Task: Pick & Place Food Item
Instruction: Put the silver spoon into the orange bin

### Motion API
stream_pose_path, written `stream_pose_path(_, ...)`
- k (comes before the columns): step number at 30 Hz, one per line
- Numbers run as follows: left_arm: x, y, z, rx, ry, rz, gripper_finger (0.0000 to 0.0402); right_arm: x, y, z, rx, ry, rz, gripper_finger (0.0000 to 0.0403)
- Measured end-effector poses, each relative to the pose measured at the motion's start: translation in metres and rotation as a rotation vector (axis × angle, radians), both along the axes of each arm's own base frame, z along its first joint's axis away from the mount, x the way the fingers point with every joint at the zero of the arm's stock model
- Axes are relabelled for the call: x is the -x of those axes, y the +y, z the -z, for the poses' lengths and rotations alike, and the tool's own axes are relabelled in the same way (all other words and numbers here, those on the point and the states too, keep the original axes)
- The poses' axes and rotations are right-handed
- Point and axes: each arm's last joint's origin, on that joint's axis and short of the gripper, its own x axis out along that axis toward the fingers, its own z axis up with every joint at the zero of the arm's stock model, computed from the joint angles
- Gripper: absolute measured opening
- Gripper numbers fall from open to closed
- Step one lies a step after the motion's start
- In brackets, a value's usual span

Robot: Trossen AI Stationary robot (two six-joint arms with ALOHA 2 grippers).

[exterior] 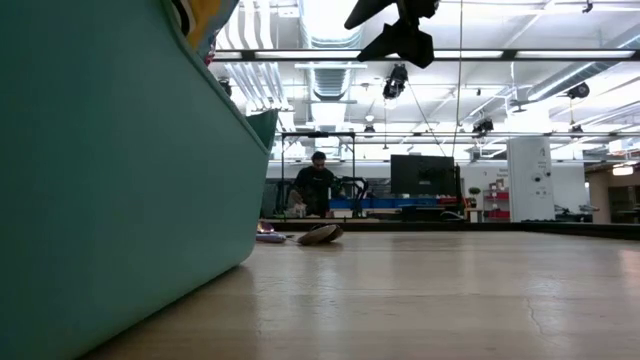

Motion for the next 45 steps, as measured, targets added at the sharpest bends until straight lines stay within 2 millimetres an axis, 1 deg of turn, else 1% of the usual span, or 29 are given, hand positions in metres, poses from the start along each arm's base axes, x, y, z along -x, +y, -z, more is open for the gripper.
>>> stream_pose_path(8, 0.014, -0.018, -0.054, -0.147, -0.168, -0.069, 0.0002, 0.000, 0.000, 0.000, 0.000, 0.000, 0.000, 0.0233)
stream_pose_path(12, 0.022, -0.030, -0.079, -0.197, -0.279, -0.065, 0.0002, 0.000, 0.000, 0.000, 0.000, 0.000, 0.000, 0.0233)
stream_pose_path(16, 0.031, -0.044, -0.101, -0.198, -0.407, -0.058, 0.0001, 0.000, 0.000, 0.000, 0.000, 0.000, 0.000, 0.0233)
stream_pose_path(19, 0.038, -0.056, -0.112, -0.160, -0.469, -0.056, 0.0001, 0.000, 0.000, 0.000, 0.000, 0.000, 0.000, 0.0233)
stream_pose_path(25, 0.050, -0.080, -0.117, -0.031, -0.502, -0.052, 0.0001, 0.000, 0.000, 0.000, 0.000, 0.000, 0.000, 0.0233)
stream_pose_path(36, 0.053, -0.128, -0.113, 0.197, -0.455, -0.043, 0.0001, 0.000, 0.000, 0.000, 0.000, 0.000, 0.000, 0.0233)
stream_pose_path(40, 0.054, -0.147, -0.113, 0.228, -0.431, -0.077, 0.0001, 0.000, 0.000, 0.000, 0.000, 0.000, 0.000, 0.0233)
stream_pose_path(45, 0.047, -0.165, -0.113, 0.192, -0.424, -0.090, 0.0001, 0.000, 0.000, 0.000, 0.001, 0.000, 0.000, 0.0233)
